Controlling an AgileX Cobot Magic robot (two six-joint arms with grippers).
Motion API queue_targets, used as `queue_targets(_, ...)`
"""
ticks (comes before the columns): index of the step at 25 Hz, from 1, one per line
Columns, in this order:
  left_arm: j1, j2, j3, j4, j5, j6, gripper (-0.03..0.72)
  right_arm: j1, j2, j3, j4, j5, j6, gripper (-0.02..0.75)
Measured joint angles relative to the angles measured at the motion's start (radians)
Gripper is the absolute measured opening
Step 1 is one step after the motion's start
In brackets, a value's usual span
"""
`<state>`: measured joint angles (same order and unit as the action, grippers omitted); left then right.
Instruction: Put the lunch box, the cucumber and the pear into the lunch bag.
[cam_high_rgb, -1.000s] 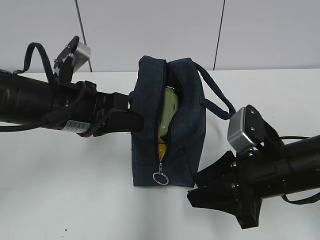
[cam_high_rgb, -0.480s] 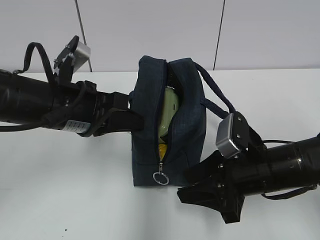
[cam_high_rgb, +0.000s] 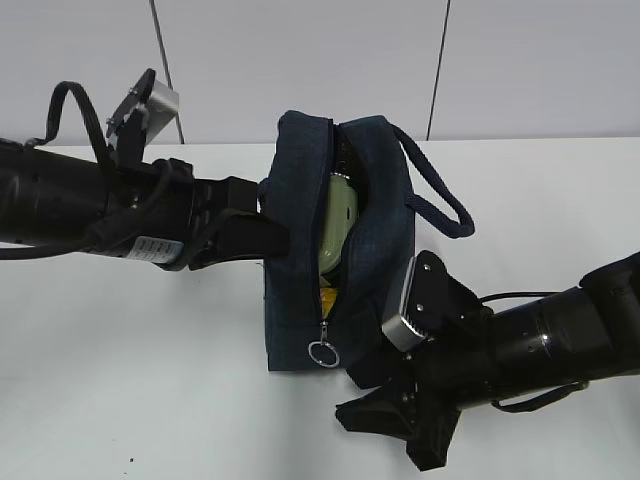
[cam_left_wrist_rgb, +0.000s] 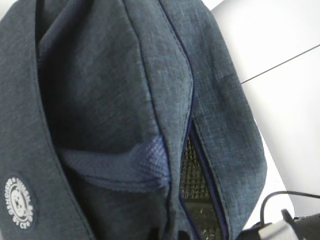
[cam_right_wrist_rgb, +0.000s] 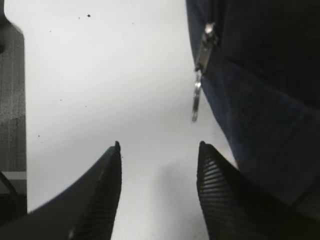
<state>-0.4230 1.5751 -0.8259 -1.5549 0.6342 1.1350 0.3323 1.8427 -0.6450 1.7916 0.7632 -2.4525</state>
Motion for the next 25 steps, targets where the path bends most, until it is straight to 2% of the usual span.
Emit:
queue_targets(14,0.000,0.000,0.000,-0.004,0.000,0.000,-0.012,0.000,0.007,-0.078,0.000,-0.061,0.002,0.389)
queue_targets(25,0.000,0.000,0.000,-0.004,0.000,0.000,-0.012,0.002,0.087,-0.111,0.000,0.010,0.002,0.389)
